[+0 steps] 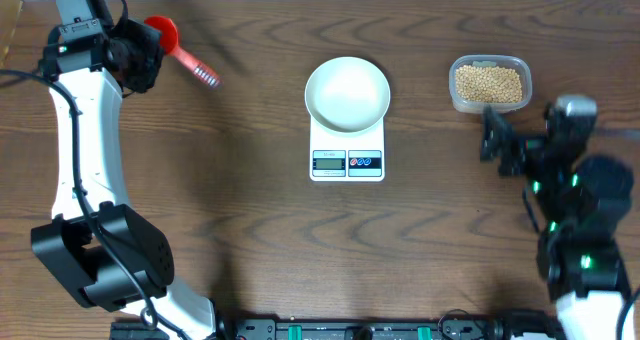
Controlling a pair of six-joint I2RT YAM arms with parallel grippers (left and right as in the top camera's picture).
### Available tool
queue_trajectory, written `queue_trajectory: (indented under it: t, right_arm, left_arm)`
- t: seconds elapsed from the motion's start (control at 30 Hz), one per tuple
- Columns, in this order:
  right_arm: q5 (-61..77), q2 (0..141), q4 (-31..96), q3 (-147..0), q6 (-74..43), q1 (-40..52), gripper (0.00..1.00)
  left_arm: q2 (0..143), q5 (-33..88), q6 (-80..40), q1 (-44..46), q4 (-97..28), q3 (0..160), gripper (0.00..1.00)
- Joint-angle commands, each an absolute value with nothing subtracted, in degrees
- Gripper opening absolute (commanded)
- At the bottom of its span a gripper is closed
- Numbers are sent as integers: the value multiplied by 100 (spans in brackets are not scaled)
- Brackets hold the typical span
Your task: Scoop item into bowl and weigh 50g on scale
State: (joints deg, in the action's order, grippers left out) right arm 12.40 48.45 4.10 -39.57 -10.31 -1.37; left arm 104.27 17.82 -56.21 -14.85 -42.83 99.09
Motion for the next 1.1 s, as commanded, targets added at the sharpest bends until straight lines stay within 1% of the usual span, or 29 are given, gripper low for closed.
queue_trajectory:
  t: [0.0,0.1,0.27,0.43,0.53,0.7,0.97,1.07]
  right_arm:
    - [2512,5708,408,-4976,-1240,-165,99]
    - [3304,6543,408,-5865,-1647,-246,99]
    - [4558,7811,408,-7249,-2368,-246,99]
    - [6147,9319,403,-8750,-3247,-113,99]
    - [6674,10031,403,-9441,-3586,25,99]
    - [6877,10903,368,-10208,-3813,451,99]
    - [6025,11358,231,-10230,-3813,858,99]
    - [6121,11386,646,-10226,-3819,904,99]
  left_arm:
    - [10353,2823,-7496,-1503,-4294,10038,7]
    - [10353,3288,-7800,-1503,-4294,10038,7]
    - [10353,3594,-8169,-1503,-4294,10038,7]
    - [10353,4182,-8541,-1479,-4289,10038,7]
    - [10353,4309,-8770,-1417,-4287,10038,7]
    - [10353,4309,-8866,-1179,-4228,10038,7]
    - [10357,3981,-8862,-633,-4285,10036,7]
    - [10368,3629,-8862,-325,-4348,10033,7]
